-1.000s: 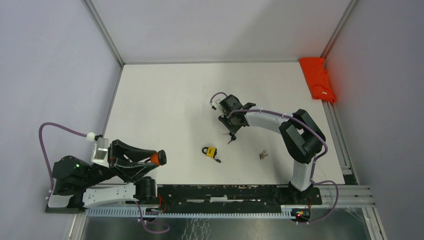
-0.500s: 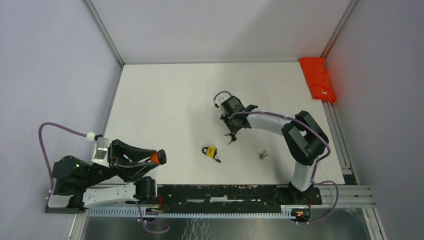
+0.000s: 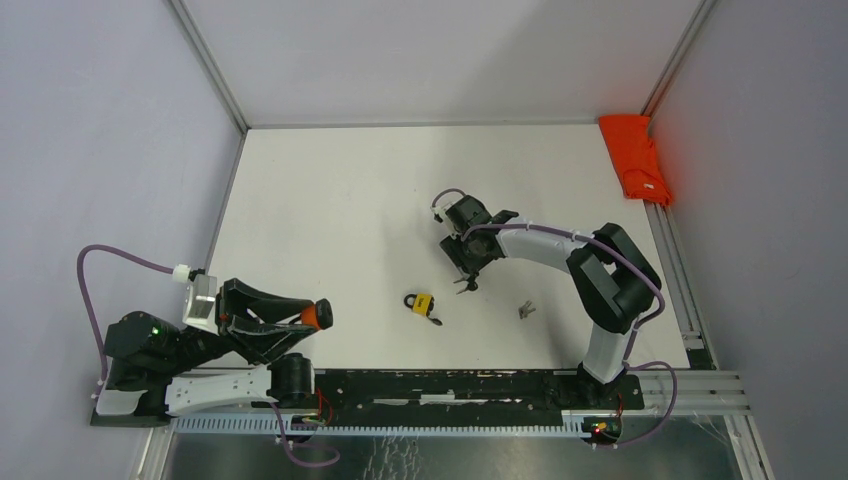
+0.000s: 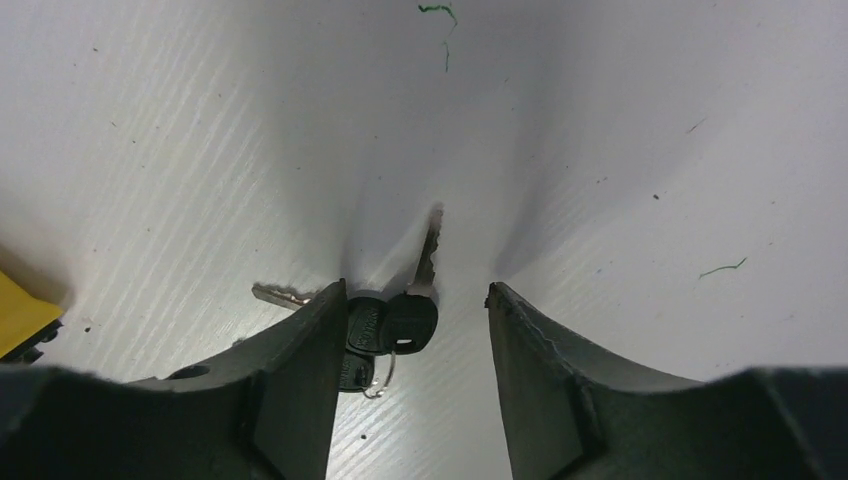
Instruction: Unlock with the key
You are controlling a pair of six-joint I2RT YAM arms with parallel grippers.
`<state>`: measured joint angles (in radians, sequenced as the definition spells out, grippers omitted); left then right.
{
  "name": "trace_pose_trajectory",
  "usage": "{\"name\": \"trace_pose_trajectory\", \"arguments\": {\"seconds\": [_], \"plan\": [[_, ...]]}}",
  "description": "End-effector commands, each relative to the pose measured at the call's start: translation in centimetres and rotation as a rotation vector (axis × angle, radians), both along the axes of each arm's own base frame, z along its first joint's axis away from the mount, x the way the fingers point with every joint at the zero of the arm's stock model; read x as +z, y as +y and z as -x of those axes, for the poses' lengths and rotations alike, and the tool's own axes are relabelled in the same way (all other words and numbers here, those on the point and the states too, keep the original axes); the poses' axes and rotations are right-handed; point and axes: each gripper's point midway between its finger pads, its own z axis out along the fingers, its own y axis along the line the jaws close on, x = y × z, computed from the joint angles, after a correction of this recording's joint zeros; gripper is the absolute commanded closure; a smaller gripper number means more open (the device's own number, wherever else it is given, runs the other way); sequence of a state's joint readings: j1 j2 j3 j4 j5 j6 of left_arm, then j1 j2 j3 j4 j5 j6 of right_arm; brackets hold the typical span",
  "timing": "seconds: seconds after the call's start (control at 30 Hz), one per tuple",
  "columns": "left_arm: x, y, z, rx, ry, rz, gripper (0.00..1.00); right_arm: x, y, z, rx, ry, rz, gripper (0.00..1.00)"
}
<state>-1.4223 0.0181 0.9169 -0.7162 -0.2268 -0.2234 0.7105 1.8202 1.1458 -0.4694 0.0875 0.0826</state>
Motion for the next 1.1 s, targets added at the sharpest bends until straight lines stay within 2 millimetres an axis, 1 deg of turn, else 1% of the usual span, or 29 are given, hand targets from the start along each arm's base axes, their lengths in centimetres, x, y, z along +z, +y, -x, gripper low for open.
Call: {"name": "trace_pose_trajectory", "arguments": {"seconds": [0.0,0.07,0.1,0.37,0.5,0.63,0.7,0.77,0.87,1.0,1.07], "plan": [[2.3,0.5,0.3,-0.013,-0.005,0.095,0.98,0.8,-0.6,0.6,-0.013,0.005,-0.002,0.45],[2.3,0.5,0.3,-0.012,-0.005,0.093,0.98,0.4,-0.8,1.0,-0.017,0.02,0.006,0.52],[2.3,0.6,0.2,-0.011,-0.005,0.094,0.98,0.2,-0.9,1.2,-0.019,0.031,0.008,0.54],[2.3,0.6,0.2,-0.01,-0.011,0.095,0.98,-1.7,-2.9,3.4,-0.066,0.077,0.046,0.6],[2.5,0.7,0.2,-0.01,-0.015,0.098,0.98,-2.9,-3.2,4.2,-0.074,0.108,0.051,0.65],[2.5,0.7,0.3,-0.011,-0.015,0.1,0.98,-3.4,-3.1,4.7,-0.064,0.129,0.046,0.67],[2.5,0.7,0.3,-0.011,-0.014,0.098,0.98,-3.4,-2.9,4.6,-0.052,0.131,0.041,0.67],[2.5,0.7,0.3,-0.011,-0.016,0.098,0.98,-3.1,-2.7,4.3,-0.045,0.12,0.036,0.72],[2.5,0.7,0.3,-0.011,-0.017,0.098,0.98,-2.5,-2.5,3.9,-0.04,0.104,0.035,0.77],[2.5,0.7,0.2,-0.009,-0.014,0.097,0.98,-1.2,-2.3,2.9,-0.039,0.062,0.03,0.82],[2.4,0.7,0.2,-0.01,-0.014,0.096,0.98,-0.5,-1.9,2.4,-0.03,0.044,0.016,0.83]]}}
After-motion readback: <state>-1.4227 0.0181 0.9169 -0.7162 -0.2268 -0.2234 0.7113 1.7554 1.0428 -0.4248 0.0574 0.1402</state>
